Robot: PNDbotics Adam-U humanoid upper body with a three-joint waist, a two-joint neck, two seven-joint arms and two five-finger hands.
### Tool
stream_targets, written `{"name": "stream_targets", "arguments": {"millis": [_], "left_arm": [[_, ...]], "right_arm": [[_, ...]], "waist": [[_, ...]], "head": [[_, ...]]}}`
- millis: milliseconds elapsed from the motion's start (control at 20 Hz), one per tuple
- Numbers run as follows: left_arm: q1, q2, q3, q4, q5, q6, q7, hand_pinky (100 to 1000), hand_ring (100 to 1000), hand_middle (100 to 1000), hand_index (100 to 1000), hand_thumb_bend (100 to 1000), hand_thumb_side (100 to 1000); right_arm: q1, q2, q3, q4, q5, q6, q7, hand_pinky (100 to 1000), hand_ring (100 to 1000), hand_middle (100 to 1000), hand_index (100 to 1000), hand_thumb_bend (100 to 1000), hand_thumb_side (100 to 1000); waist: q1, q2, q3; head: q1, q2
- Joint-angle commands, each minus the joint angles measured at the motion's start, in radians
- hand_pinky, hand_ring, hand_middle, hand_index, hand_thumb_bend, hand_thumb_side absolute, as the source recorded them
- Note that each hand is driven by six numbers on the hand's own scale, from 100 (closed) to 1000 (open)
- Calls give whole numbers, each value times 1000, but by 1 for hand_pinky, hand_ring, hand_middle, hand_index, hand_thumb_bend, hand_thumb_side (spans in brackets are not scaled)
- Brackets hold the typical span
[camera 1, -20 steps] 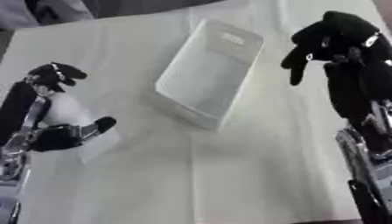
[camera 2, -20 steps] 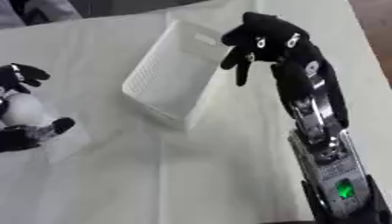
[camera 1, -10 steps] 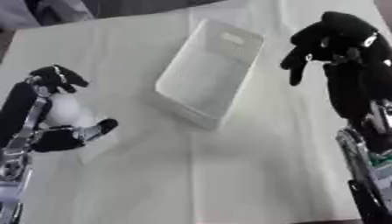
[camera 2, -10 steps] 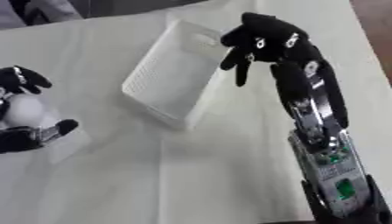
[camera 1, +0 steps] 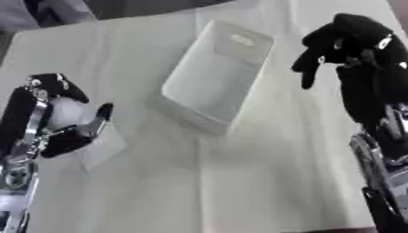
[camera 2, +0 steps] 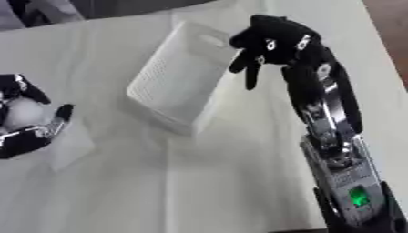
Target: Pick up objects on the table and place them in the box.
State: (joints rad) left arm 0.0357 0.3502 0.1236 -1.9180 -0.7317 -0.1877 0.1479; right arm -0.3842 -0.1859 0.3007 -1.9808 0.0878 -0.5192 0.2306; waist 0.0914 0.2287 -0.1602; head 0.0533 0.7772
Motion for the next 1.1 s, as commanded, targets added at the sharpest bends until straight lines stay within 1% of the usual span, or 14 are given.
{"name": "stream_targets", "arguments": {"millis": [50, 200, 300, 350, 400, 500, 700, 800, 850, 1100], "left_arm": [[8, 6, -26, 19, -38, 1, 8, 100, 100, 100, 224, 100, 205], [5, 9, -31, 17, -57, -7, 13, 100, 100, 100, 200, 100, 182], [1, 14, -31, 14, -59, -9, 18, 100, 100, 100, 188, 100, 141], [-1, 19, -28, 14, -60, -6, 19, 100, 100, 100, 185, 100, 145], [-2, 20, -28, 14, -54, -4, 19, 100, 100, 100, 183, 100, 119], [-6, 32, -19, 9, -59, 3, 17, 100, 100, 100, 180, 100, 104], [-13, 54, -4, -8, -67, 18, 23, 100, 100, 100, 175, 100, 100], [-19, 66, 8, -20, -61, 29, 35, 100, 100, 100, 174, 100, 113], [-22, 72, 14, -25, -58, 36, 42, 100, 100, 100, 174, 100, 100], [-26, 113, 35, -41, -36, 59, 67, 100, 100, 100, 174, 100, 100]], "right_arm": [[-12, 5, -4, -19, -4, 1, 5, 297, 538, 676, 887, 100, 1000], [-12, 5, -4, -19, -4, 2, 7, 296, 538, 674, 885, 100, 1000], [-12, 5, -3, -19, -3, 4, 9, 294, 536, 671, 884, 100, 1000], [-11, 5, -3, -19, -2, 7, 10, 292, 535, 669, 884, 100, 1000], [-10, 5, -3, -19, -1, 9, 11, 291, 534, 668, 883, 100, 1000], [-9, 5, -3, -19, 1, 12, 12, 290, 534, 666, 883, 100, 1000], [-6, 6, -3, -18, 3, 17, 13, 288, 532, 663, 882, 100, 1000], [-3, 6, -3, -17, 5, 18, 14, 287, 531, 661, 881, 100, 1000], [-2, 6, -3, -16, 6, 19, 14, 286, 531, 660, 881, 100, 1000], [4, 5, -4, -12, 11, 21, 14, 284, 530, 658, 881, 100, 1000]], "waist": [[-7, -10, -5], [-7, -10, -4], [-6, -11, -3], [-5, -12, -2], [-5, -13, -2], [-3, -14, -2], [-1, -16, -1], [1, -18, -1], [2, -18, -1], [7, -22, 0]], "head": [[3, -7], [2, -7], [2, -7], [1, -7], [1, -7], [0, -7], [-1, -7], [-2, -7], [-3, -7], [-7, -7]]}}
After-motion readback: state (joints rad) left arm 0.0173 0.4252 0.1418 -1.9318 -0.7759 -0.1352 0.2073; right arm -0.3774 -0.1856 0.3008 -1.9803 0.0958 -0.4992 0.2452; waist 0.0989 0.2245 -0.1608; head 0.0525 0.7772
